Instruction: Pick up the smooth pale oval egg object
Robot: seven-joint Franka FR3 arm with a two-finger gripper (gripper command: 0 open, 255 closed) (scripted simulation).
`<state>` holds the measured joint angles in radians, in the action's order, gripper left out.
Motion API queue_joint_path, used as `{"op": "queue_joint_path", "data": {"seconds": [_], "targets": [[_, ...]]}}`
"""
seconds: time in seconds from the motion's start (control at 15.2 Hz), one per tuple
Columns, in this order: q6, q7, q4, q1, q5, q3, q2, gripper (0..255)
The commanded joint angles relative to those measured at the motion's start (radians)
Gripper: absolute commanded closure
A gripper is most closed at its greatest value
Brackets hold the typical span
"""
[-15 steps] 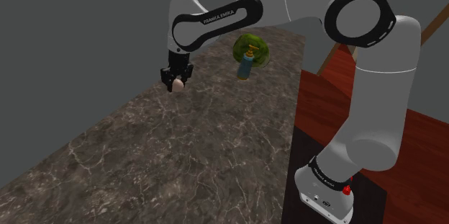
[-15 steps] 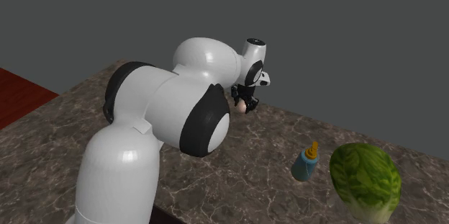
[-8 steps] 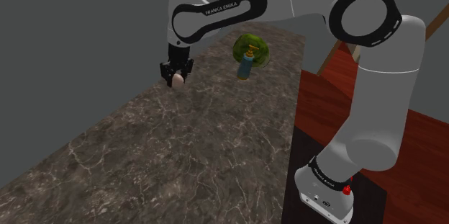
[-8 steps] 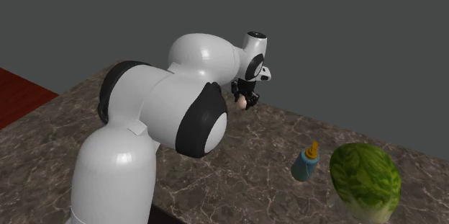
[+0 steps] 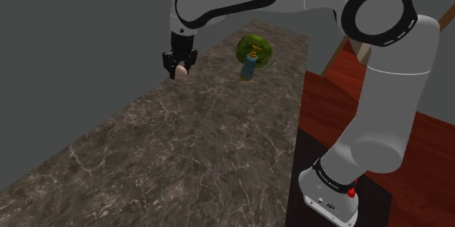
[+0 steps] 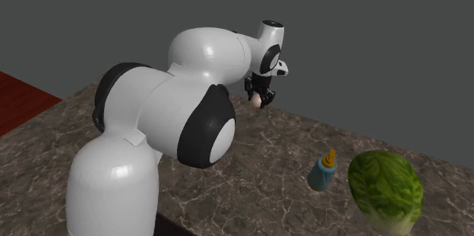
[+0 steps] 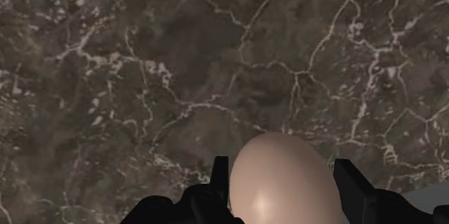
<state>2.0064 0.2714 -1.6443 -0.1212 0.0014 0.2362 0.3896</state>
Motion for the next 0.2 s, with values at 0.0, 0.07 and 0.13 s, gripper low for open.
{"op": "queue_joint_path", "data": {"seconds": [0.0, 0.07, 0.13], "targets": [[-0.025, 0.001, 0.017, 0.0, 0.002, 0.001, -0.008, 255], [-0.027, 0.001, 0.018, 0.0, 0.002, 0.001, -0.009, 255], [-0.027, 0.001, 0.018, 0.0, 0.002, 0.001, -0.009, 255]]}}
